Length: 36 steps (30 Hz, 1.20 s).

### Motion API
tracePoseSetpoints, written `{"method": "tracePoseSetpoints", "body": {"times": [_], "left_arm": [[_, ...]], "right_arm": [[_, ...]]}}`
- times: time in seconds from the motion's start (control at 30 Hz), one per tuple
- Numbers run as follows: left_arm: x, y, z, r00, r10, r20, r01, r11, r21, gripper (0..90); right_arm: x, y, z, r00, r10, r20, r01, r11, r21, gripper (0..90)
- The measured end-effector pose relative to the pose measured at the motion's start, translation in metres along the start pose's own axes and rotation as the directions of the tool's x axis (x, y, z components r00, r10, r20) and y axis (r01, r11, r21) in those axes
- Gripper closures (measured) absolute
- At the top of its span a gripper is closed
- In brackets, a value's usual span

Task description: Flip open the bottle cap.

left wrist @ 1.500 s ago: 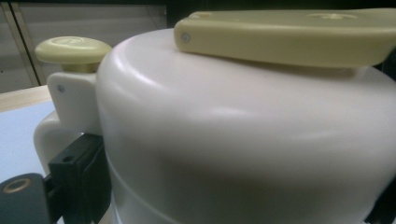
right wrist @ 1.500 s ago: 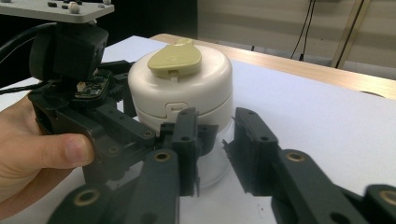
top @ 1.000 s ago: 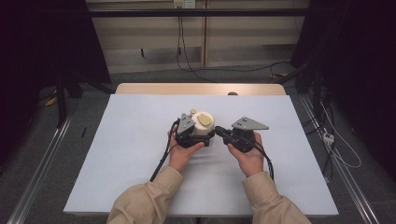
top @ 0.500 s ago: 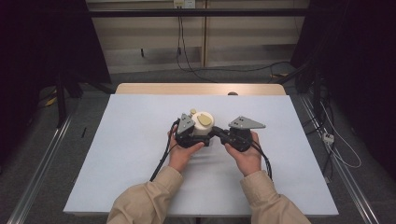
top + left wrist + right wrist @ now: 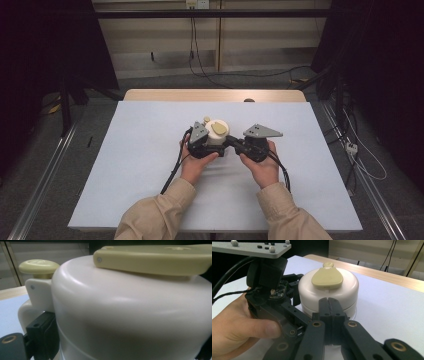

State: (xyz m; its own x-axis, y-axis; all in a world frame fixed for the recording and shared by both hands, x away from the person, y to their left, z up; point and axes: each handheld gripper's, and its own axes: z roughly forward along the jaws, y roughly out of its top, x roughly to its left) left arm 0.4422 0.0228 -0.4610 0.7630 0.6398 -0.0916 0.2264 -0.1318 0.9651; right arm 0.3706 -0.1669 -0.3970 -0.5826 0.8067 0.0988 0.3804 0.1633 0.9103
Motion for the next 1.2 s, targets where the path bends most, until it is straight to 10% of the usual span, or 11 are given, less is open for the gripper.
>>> {"method": "tracePoseSetpoints", "body": {"times": [1.2], "left_arm": [[0.0,0.0,-0.001,1.0,0.005,-0.002,-0.005,1.0,0.005,6.5]], "right_arm": [[0.004,0.019,0.007,0.9994,-0.035,0.008,0.035,0.999,0.014,90.0]]}}
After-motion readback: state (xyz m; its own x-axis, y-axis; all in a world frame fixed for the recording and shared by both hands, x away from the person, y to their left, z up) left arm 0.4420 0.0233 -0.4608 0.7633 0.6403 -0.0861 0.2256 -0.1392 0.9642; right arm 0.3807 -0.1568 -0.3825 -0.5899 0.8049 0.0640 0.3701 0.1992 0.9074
